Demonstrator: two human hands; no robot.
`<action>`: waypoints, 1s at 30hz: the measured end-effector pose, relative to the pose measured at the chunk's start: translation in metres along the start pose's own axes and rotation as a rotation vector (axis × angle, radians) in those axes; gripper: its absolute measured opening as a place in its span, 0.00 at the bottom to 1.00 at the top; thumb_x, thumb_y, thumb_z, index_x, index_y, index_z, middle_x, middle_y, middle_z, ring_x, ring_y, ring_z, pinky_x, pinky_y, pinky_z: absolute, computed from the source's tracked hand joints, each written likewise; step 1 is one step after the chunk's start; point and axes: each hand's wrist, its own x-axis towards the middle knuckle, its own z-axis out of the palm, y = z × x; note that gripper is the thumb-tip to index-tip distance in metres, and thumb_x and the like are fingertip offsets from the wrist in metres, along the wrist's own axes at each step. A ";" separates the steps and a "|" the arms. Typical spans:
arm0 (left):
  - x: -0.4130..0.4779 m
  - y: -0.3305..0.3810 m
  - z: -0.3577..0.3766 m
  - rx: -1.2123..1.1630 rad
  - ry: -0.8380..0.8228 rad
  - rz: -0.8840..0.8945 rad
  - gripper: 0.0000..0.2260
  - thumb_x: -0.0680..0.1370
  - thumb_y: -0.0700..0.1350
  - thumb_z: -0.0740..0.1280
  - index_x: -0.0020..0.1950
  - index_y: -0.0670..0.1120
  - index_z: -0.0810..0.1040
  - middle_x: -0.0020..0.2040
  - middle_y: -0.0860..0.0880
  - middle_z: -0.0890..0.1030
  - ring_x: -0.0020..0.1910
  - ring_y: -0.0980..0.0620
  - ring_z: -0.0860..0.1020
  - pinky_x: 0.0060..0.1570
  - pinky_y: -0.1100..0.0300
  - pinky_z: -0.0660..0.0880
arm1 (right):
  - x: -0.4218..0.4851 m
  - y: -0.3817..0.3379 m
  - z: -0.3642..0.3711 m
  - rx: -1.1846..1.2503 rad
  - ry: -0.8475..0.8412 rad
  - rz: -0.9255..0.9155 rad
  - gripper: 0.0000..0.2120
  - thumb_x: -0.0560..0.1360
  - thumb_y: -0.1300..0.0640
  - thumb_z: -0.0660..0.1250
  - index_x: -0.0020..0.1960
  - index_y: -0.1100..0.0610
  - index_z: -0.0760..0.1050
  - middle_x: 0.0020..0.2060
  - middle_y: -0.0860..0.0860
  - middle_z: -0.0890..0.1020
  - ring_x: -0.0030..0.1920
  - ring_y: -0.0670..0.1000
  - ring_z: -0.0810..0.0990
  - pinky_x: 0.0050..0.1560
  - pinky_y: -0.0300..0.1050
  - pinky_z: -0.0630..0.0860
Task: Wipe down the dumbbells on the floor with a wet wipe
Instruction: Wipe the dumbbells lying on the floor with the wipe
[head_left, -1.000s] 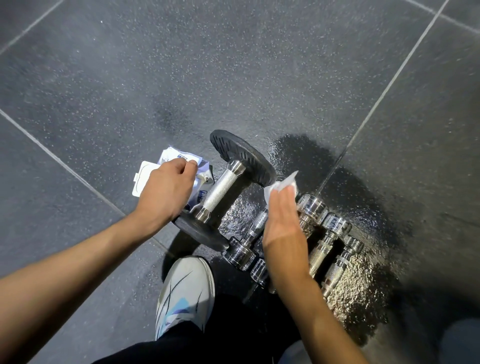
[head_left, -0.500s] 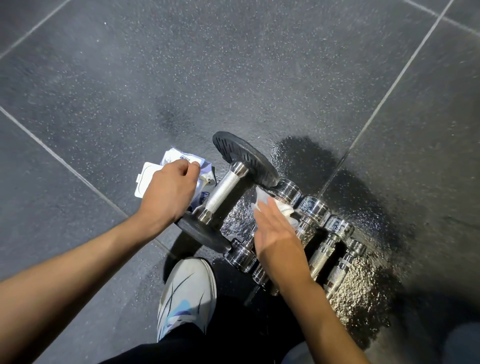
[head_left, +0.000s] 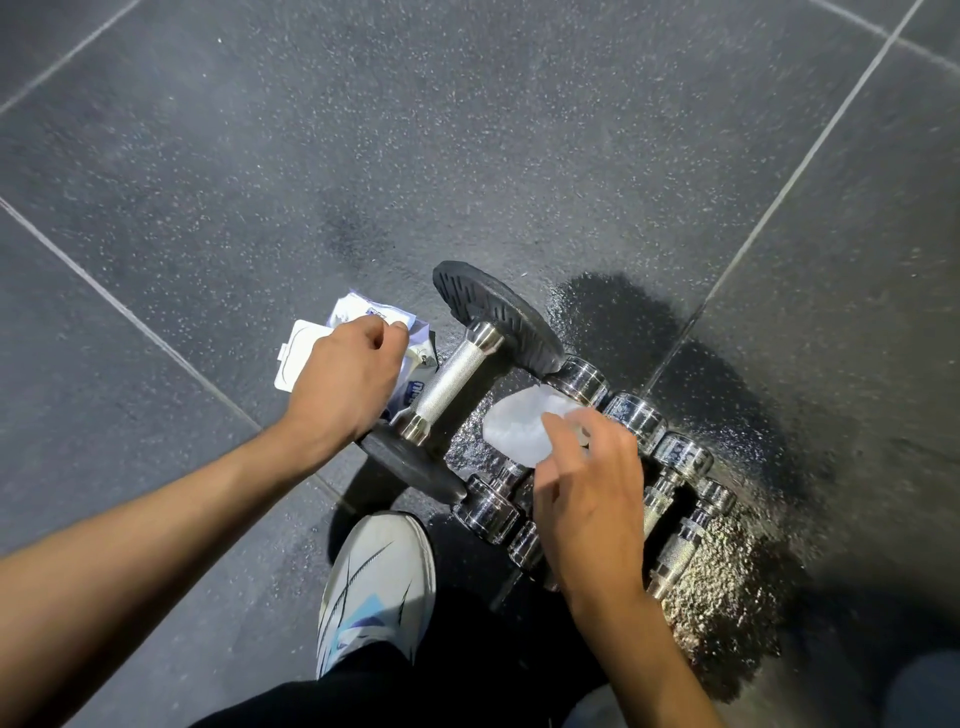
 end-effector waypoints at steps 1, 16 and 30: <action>0.000 0.000 0.000 -0.004 0.000 -0.003 0.19 0.83 0.54 0.60 0.37 0.43 0.72 0.31 0.47 0.74 0.33 0.43 0.71 0.35 0.52 0.67 | -0.003 -0.001 0.003 -0.004 -0.034 0.020 0.21 0.77 0.59 0.67 0.69 0.54 0.76 0.62 0.55 0.78 0.62 0.54 0.74 0.64 0.48 0.75; 0.000 0.000 0.001 0.000 0.003 -0.004 0.20 0.83 0.54 0.60 0.34 0.45 0.68 0.28 0.50 0.72 0.30 0.47 0.69 0.33 0.54 0.64 | 0.017 0.001 0.021 0.248 -0.108 0.148 0.16 0.79 0.62 0.56 0.65 0.59 0.73 0.56 0.58 0.75 0.53 0.60 0.76 0.51 0.55 0.76; 0.000 0.000 0.000 -0.003 -0.003 -0.002 0.19 0.82 0.52 0.60 0.33 0.46 0.68 0.26 0.52 0.71 0.29 0.49 0.69 0.32 0.55 0.64 | 0.015 -0.001 0.024 0.417 -0.408 0.277 0.16 0.84 0.54 0.59 0.69 0.44 0.76 0.45 0.53 0.83 0.32 0.45 0.76 0.23 0.29 0.65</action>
